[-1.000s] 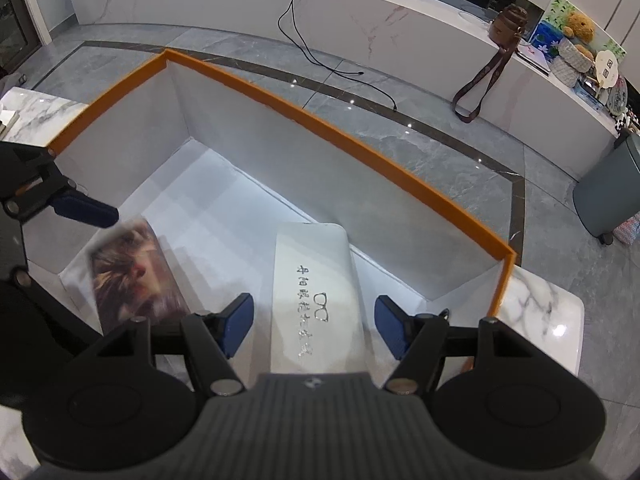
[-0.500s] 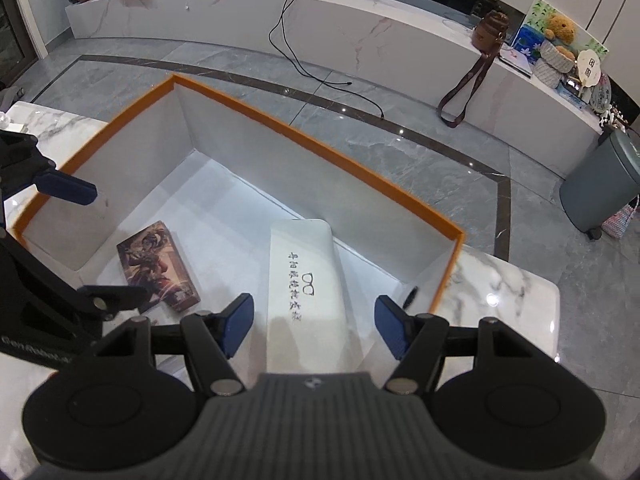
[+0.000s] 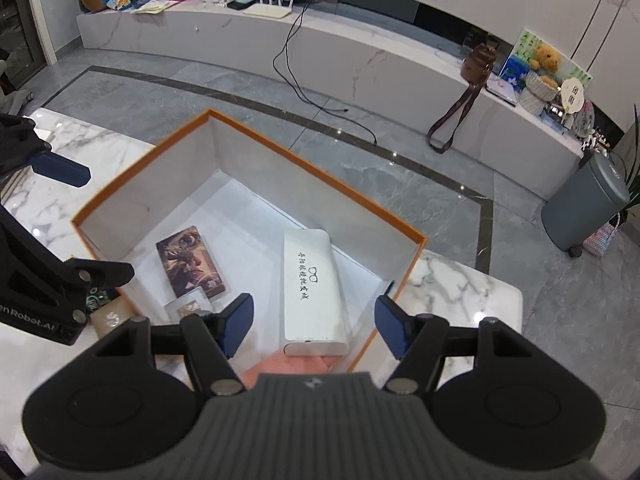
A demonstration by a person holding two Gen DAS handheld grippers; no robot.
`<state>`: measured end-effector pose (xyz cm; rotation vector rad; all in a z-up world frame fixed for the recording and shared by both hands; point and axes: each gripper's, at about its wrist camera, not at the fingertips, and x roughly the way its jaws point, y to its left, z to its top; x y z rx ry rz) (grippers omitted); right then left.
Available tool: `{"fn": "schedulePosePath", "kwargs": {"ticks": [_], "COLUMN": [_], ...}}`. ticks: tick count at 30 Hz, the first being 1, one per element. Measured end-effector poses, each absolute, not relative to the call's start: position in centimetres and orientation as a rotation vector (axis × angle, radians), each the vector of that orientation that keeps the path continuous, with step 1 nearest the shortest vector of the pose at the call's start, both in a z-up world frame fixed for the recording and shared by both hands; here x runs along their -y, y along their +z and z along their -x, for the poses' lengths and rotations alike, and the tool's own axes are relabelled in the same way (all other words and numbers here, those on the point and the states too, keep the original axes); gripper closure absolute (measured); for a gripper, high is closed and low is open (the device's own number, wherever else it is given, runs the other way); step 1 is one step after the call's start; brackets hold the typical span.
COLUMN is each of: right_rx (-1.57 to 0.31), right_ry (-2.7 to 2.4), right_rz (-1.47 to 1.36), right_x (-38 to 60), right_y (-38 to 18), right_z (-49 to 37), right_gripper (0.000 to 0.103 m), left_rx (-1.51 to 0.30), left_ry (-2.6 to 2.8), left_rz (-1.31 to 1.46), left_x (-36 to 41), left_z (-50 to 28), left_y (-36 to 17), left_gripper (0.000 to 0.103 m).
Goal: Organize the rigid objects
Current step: 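Open both tools to release the items and withdraw from the box, then reach the left tool to the blue shampoo bottle while the right tool reaches the plaid pouch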
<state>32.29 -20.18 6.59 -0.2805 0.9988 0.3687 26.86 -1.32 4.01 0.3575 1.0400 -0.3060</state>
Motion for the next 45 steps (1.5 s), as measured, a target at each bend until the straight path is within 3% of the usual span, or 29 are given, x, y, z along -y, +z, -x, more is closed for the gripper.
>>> {"fn": "schedulePosePath", "kwargs": {"ticks": [12, 31, 45], "right_rx": [-0.956, -1.098, -1.125], "right_ry": [0.401, 0.449, 0.403], "right_rz": [0.231, 0.213, 0.136], "right_x": [21.9, 22.5, 20.8], "right_y": [8.8, -1.9, -8.4], "right_z": [-26.7, -16.9, -14.3], "right_gripper": [0.036, 0.036, 0.036], "left_rx": [-0.943, -1.013, -0.977], "left_ry": [-0.326, -0.221, -0.195], "left_rz": [-0.305, -0.101, -0.078], "left_x": [-0.3, -8.6, -10.7], "left_z": [-20.1, -11.3, -11.3], "left_y": [5.8, -2.7, -7.2], "left_gripper": [0.0, 0.0, 0.0]}}
